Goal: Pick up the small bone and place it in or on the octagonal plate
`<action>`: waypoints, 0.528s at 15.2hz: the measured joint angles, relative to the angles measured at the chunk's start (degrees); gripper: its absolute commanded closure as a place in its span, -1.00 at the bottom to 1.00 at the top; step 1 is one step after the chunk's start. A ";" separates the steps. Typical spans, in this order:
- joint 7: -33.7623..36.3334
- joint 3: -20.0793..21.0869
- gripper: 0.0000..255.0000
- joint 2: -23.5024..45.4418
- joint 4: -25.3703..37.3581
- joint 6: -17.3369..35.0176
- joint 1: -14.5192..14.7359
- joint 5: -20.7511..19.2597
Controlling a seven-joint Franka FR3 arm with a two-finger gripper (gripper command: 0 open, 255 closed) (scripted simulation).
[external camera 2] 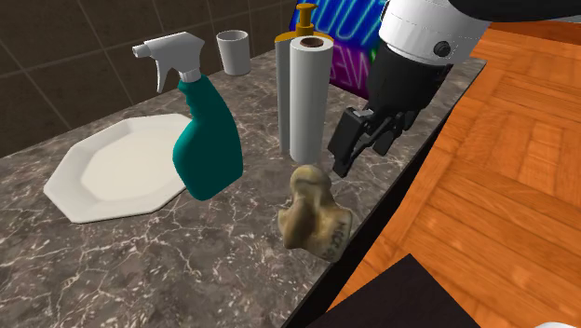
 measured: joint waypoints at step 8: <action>1.62 4.26 -1.00 -0.10 2.03 1.12 4.73 2.35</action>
